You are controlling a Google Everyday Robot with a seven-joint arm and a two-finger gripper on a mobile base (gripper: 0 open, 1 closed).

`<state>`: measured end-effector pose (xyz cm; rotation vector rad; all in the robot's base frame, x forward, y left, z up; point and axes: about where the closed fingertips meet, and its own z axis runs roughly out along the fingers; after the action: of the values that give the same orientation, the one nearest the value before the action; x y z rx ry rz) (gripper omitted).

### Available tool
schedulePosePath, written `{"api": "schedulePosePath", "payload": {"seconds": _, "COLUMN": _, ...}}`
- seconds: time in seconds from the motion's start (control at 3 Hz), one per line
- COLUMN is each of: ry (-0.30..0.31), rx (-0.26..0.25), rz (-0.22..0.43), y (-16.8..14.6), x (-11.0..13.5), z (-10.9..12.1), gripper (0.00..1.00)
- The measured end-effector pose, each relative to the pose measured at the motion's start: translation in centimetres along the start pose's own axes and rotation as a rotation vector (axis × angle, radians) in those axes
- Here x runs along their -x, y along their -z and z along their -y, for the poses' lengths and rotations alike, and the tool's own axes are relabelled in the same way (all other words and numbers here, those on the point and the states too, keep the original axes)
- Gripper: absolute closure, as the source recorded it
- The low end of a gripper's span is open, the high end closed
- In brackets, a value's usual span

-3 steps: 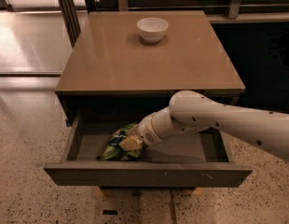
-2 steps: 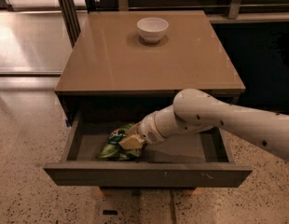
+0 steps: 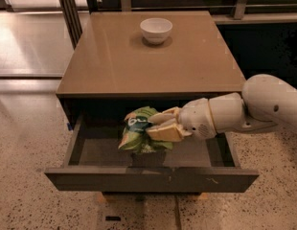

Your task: Pick green rice chip bag from top drawer and place on counter

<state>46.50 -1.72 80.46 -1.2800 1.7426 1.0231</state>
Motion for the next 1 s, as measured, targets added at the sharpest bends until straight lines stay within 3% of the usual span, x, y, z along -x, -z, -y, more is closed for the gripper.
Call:
{"api": "schedulePosePath", "payload": {"seconds": 0.33, "ry": 0.025, "rx": -0.050, "rz": 0.021, "y": 6.6, "x": 1.5, "z": -1.7, "gripper": 1.00}}
{"api": "schedulePosePath", "payload": {"seconds": 0.67, "ry": 0.059, "rx": -0.112, "rz": 0.029, "y": 11.0, "x": 3.0, "z": -1.9, "gripper": 1.00}}
{"api": "schedulePosePath", "payload": {"seconds": 1.0, "ry": 0.067, "rx": -0.119, "rz": 0.031, "y": 11.6, "x": 3.4, "z": -1.9, "gripper": 1.00}}
